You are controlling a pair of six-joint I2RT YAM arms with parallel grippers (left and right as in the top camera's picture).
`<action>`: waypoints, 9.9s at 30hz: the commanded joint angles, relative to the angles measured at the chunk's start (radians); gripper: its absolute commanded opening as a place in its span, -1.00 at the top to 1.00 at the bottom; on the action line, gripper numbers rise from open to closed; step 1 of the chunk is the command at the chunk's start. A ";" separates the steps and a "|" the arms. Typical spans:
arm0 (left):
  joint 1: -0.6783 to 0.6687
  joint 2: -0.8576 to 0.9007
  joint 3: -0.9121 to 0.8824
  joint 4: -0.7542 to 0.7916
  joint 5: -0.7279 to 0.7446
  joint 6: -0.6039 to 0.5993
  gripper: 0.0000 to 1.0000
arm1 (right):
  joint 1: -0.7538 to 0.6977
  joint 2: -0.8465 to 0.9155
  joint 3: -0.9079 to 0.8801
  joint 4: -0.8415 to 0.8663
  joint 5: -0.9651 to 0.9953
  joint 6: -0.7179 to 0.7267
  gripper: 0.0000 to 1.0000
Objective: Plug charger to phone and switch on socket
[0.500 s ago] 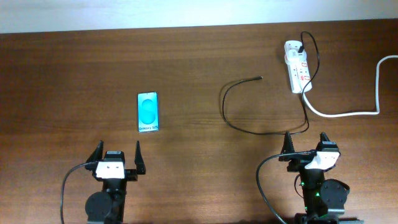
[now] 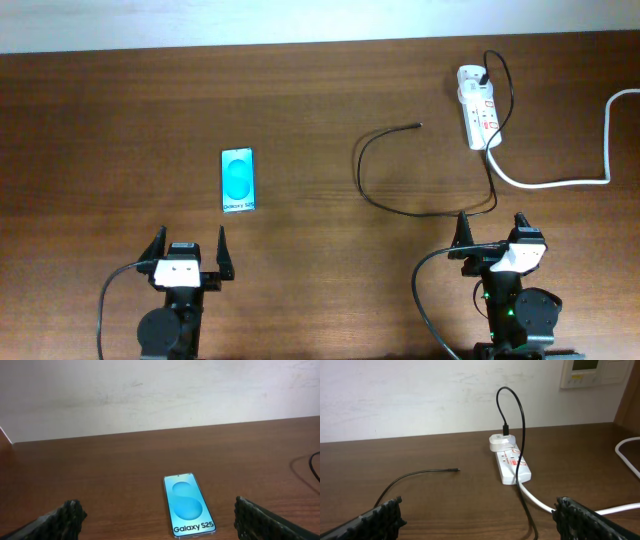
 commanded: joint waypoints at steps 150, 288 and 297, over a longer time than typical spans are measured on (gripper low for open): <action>-0.167 1.738 1.682 -1.160 0.424 -0.452 0.46 | 0.007 -0.006 -0.005 -0.005 -0.002 -0.007 -0.96; -0.090 1.738 1.682 -0.980 0.790 -0.780 0.67 | 0.819 1.590 0.661 1.055 0.054 0.627 0.20; -0.090 1.738 1.682 -0.980 0.789 -0.780 0.67 | 0.830 1.607 0.676 1.030 0.080 0.627 0.86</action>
